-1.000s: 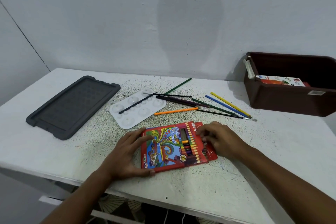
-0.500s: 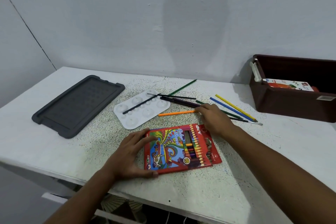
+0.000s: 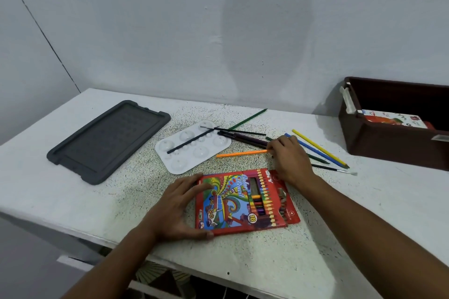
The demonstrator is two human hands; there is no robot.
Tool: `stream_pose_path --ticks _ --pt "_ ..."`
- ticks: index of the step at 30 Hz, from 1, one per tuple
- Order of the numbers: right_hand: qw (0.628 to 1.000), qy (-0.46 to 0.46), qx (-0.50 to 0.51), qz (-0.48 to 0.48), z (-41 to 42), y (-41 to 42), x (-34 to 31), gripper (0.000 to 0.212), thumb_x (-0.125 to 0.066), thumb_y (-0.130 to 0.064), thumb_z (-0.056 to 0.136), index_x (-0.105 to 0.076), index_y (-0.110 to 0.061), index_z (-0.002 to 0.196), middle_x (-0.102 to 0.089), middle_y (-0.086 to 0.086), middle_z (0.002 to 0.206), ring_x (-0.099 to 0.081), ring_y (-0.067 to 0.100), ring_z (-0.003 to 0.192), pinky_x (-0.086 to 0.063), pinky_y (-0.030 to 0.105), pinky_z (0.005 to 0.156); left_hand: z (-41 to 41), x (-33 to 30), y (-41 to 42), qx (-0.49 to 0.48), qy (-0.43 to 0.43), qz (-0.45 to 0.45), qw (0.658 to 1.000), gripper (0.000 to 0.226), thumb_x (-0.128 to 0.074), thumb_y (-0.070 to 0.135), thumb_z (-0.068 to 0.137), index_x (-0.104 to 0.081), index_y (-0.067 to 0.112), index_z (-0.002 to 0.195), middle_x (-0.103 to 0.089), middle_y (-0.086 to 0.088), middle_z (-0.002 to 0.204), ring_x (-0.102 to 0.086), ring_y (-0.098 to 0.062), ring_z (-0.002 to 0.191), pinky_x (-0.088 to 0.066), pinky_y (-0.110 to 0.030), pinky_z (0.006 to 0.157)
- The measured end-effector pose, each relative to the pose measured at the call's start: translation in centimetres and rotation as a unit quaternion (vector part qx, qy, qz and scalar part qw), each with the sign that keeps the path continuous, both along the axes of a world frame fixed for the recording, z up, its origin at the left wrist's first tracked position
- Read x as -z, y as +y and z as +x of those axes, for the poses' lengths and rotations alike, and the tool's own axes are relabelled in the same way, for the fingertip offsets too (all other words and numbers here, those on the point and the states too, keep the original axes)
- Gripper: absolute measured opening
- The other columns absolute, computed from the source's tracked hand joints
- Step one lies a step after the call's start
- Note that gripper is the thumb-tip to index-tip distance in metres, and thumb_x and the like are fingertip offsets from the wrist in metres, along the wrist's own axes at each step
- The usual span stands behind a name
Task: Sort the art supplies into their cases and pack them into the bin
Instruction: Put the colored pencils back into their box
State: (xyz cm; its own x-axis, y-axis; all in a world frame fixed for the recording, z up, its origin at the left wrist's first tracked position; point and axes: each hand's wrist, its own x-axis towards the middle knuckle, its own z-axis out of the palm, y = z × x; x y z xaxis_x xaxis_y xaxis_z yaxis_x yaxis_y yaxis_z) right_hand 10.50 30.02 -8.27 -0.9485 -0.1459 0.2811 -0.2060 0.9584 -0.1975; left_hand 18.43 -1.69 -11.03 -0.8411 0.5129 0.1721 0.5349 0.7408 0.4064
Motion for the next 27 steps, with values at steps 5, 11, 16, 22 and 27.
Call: stream_pose_path --ticks 5,11,16,22,27 --pt "0.997 0.053 0.017 -0.054 1.7 4.2 -0.7 0.016 -0.054 -0.014 0.097 -0.066 -0.012 0.107 -0.062 0.006 0.106 -0.046 0.028 0.099 -0.039 0.040 0.078 0.0 0.0 0.0 0.000 0.002 0.001 1.000 0.098 -0.064 0.085 0.057 -0.032 0.047 0.141 -0.023 0.014 0.155 -0.019 -0.004 0.138 -0.017 -0.030 0.110" --pt "0.998 0.043 0.042 -0.024 5.8 11.2 -0.2 0.010 -0.064 -0.011 0.089 -0.069 -0.013 0.098 -0.061 0.005 0.097 -0.055 0.029 0.088 -0.043 0.034 0.060 -0.1 0.1 0.1 0.004 0.006 0.005 1.000 0.098 -0.064 0.085 0.057 -0.030 0.048 0.141 -0.025 0.012 0.154 -0.023 -0.007 0.139 -0.020 -0.032 0.109" --pt "0.999 0.027 0.030 -0.013 7.7 13.6 0.4 0.012 -0.068 -0.010 0.086 -0.069 -0.018 0.096 -0.060 0.001 0.094 -0.055 0.027 0.085 -0.043 0.034 0.059 0.0 0.0 0.2 0.005 0.007 0.001 1.000 0.098 -0.065 0.085 0.057 -0.031 0.048 0.141 -0.025 0.012 0.154 -0.023 -0.008 0.139 -0.021 -0.031 0.109" --pt "0.995 0.027 -0.068 -0.072 8.4 11.1 0.5 0.021 -0.072 -0.002 0.081 -0.072 -0.014 0.098 -0.059 -0.001 0.094 -0.058 0.017 0.083 -0.048 0.030 0.069 0.1 0.0 0.2 0.004 0.010 0.004 1.000 0.097 -0.065 0.085 0.057 -0.030 0.049 0.141 -0.026 0.011 0.153 -0.024 -0.008 0.139 -0.025 -0.034 0.110" --pt "0.988 -0.003 -0.102 -0.119 8.6 7.0 0.3 0.023 -0.067 0.000 0.085 -0.072 -0.016 0.100 -0.064 -0.006 0.093 -0.057 0.010 0.083 -0.046 0.024 0.070 0.1 0.0 0.2 0.003 0.008 0.004 1.000 0.098 -0.064 0.086 0.057 -0.033 0.045 0.141 -0.026 0.011 0.154 -0.025 -0.008 0.139 -0.024 -0.035 0.110"
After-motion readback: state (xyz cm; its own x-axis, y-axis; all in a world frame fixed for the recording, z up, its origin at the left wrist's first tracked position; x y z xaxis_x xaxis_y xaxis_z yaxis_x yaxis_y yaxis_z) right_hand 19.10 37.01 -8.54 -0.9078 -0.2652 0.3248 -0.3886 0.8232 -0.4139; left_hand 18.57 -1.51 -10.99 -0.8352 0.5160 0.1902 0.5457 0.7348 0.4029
